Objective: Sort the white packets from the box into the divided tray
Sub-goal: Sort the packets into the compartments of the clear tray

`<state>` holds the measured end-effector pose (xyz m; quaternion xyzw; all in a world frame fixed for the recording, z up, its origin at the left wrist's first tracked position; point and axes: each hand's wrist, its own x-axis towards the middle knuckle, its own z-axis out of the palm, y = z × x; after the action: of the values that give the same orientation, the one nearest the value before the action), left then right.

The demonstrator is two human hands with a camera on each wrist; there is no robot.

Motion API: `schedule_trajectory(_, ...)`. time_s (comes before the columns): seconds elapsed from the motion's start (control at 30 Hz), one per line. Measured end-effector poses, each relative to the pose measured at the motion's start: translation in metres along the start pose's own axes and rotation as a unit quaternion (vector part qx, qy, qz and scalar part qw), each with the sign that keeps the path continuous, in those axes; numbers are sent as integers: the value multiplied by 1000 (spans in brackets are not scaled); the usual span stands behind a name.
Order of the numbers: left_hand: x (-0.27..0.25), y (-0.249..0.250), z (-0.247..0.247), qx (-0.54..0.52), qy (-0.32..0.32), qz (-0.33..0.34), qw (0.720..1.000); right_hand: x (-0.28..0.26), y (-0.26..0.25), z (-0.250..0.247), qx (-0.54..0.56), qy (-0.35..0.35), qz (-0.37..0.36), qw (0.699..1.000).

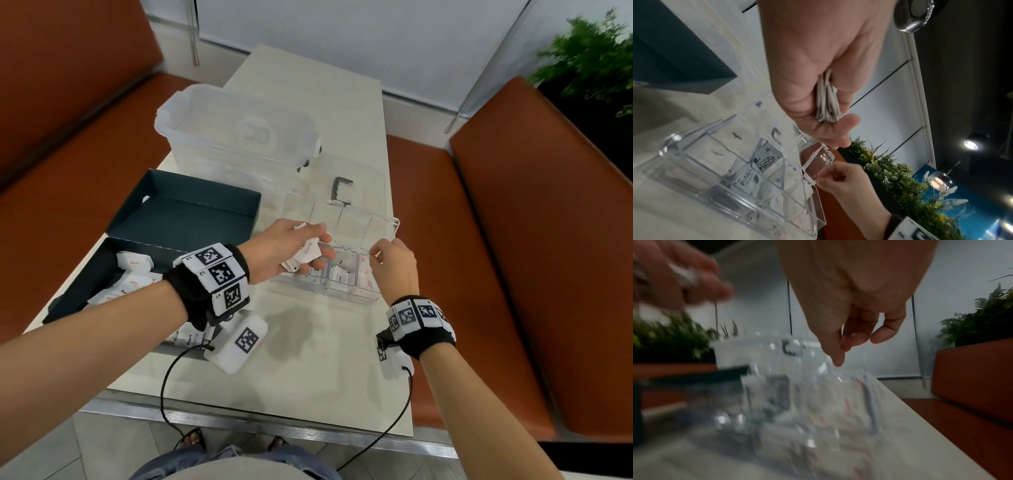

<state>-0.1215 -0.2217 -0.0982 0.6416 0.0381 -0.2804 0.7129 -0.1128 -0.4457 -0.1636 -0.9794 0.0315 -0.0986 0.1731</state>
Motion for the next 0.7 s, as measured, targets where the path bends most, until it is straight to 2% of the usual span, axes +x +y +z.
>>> schedule_trajectory(0.07, -1, 3, 2, -50, -1, -33, 998, -8, -20, -15, 92, 42, -26, 995)
schedule_trajectory(0.13, -1, 5, 4, -89, -8, -58, 994, -19, -45, -28, 176, 41, -48, 982)
schedule_trajectory(0.2, 0, 6, 6, -84, -13, -68, 994, -26, -68, -36, 248, -14, -39, 968)
schedule_trajectory(0.3, 1, 7, 8, -46, -20, -69, 996, -28, -83, -39, 278, -83, -31, 956)
schedule_trajectory(0.5, -7, 7, 9, -64, -85, -65, 992, -18, -73, -44, 357, -68, 39, 931)
schedule_trajectory(0.63, -6, 5, 6, -44, -42, -34, 998, -5, -56, -46, 399, -79, 66, 911)
schedule_trajectory(0.7, -5, 5, 2, -37, -16, -15, 999, 4, -46, -46, 394, -62, 85, 913)
